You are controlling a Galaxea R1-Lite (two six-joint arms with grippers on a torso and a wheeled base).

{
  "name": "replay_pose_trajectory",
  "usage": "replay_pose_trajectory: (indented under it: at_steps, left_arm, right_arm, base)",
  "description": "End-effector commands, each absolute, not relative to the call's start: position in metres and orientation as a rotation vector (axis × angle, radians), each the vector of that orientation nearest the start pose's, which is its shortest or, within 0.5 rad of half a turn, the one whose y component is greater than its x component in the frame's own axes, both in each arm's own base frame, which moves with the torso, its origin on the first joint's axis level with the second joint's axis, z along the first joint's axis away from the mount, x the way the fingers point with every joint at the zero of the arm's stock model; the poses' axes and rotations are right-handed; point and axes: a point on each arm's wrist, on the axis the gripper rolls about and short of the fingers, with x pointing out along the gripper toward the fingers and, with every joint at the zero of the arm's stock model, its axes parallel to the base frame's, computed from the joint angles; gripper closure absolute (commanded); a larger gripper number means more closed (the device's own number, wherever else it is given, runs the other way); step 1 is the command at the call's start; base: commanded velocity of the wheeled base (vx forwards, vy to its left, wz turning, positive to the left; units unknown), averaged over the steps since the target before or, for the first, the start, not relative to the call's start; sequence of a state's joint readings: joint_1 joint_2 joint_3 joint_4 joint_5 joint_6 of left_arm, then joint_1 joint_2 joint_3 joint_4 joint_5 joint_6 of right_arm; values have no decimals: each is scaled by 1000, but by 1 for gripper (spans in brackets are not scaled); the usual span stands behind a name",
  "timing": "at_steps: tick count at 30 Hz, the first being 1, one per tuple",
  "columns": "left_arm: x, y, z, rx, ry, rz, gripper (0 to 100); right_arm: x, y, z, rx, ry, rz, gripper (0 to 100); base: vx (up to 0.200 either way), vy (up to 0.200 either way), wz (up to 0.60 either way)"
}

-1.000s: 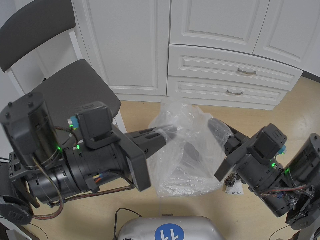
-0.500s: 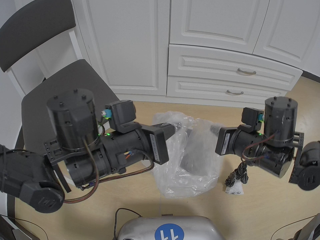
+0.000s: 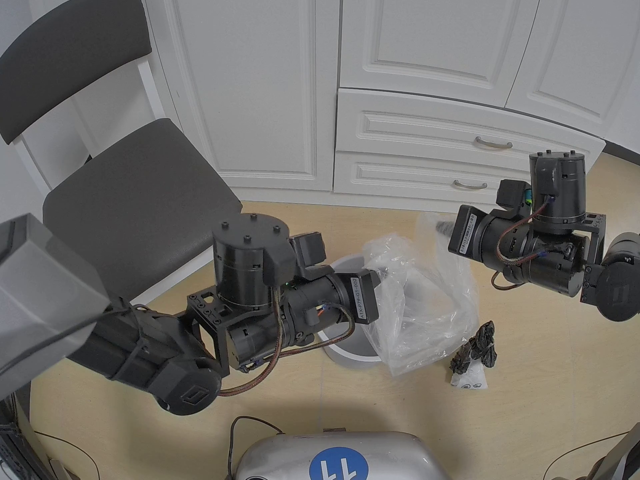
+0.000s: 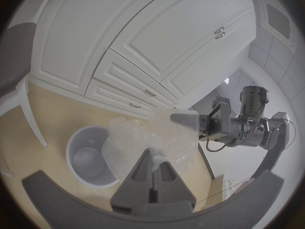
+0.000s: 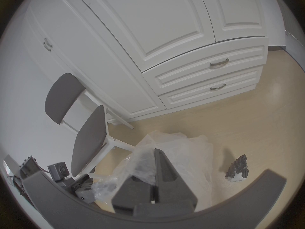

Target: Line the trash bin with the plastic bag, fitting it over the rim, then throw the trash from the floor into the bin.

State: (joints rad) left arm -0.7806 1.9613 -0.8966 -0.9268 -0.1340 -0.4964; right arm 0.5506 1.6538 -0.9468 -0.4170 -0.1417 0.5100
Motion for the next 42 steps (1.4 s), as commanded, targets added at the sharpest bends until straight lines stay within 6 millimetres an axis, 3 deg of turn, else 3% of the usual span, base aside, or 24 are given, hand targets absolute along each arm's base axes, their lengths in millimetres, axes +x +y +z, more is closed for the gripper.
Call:
replay_pose_trajectory:
  at_steps: [1,16,25,32,37,38,42]
  left_arm:
    - [264,-266,129,-401,396,-841,100]
    - [263,-266,129,-396,388,-829,100]
    - [265,-267,126,-386,387,-800,100]
    - [255,-255,146,-364,326,-782,100]
    - [260,-260,135,-356,353,-781,100]
    - [266,-265,122,-345,375,-774,100]
    - [272,-272,107,-337,400,-762,100]
  right_arm:
    - [272,161,200,390,407,312,100]
    - [277,165,191,385,435,316,100]
    - [293,179,164,409,510,313,100]
    - [291,190,160,431,528,336,100]
    - [292,190,158,430,532,333,100]
    - [293,188,158,431,532,327,100]
    - [302,186,151,429,543,304,100]
  base:
    - [0,0,0]
    - [0,0,0]
    - [0,0,0]
    - [0,0,0]
    - [0,0,0]
    - [0,0,0]
    - [0,0,0]
